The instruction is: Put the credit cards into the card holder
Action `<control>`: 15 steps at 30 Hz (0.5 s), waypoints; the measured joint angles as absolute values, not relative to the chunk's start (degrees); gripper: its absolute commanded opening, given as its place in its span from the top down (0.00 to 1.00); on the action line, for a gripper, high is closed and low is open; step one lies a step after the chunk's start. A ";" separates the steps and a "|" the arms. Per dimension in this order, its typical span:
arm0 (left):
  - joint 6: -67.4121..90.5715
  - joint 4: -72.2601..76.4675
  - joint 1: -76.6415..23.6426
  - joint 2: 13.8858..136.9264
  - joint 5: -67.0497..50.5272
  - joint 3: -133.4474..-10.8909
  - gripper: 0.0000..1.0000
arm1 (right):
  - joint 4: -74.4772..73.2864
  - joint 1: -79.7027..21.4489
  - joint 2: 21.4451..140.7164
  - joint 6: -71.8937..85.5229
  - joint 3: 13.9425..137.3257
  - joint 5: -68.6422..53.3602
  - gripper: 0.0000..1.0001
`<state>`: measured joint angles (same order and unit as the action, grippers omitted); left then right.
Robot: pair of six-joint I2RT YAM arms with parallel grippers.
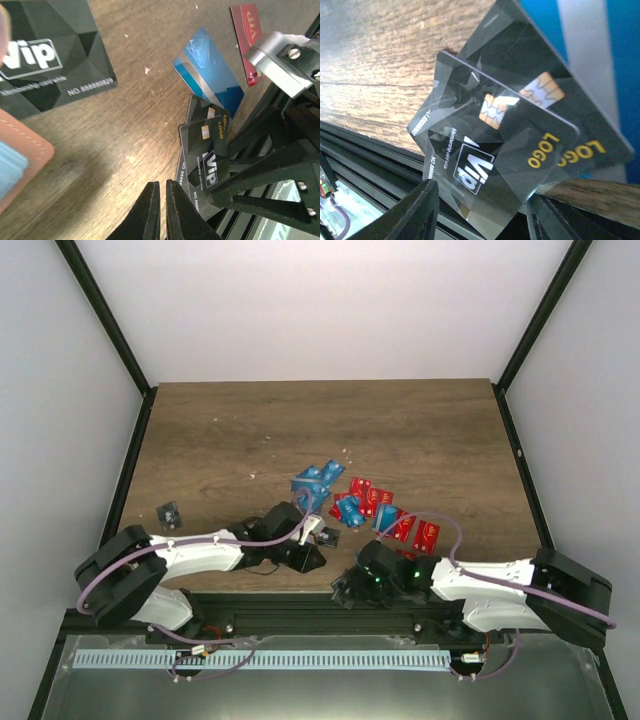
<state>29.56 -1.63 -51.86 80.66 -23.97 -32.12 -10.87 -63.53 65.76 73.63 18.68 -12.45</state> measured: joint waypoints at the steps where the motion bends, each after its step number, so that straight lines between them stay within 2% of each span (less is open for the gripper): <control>1: 29.54 -1.37 -52.07 81.12 -24.53 -32.05 0.93 | -9.15 -63.57 65.82 74.02 18.11 -12.84 0.58; 6: 29.58 0.45 -52.95 83.40 -26.55 -31.51 0.93 | -2.44 -63.59 67.24 75.02 15.51 -13.98 0.83; 8: 29.63 0.73 -53.10 83.96 -26.98 -31.20 0.93 | -0.91 -63.59 67.33 75.44 14.68 -14.37 0.90; 15: 29.98 0.86 -53.30 84.05 -27.09 -30.94 0.93 | 0.05 -63.92 62.74 75.99 14.46 -14.35 0.99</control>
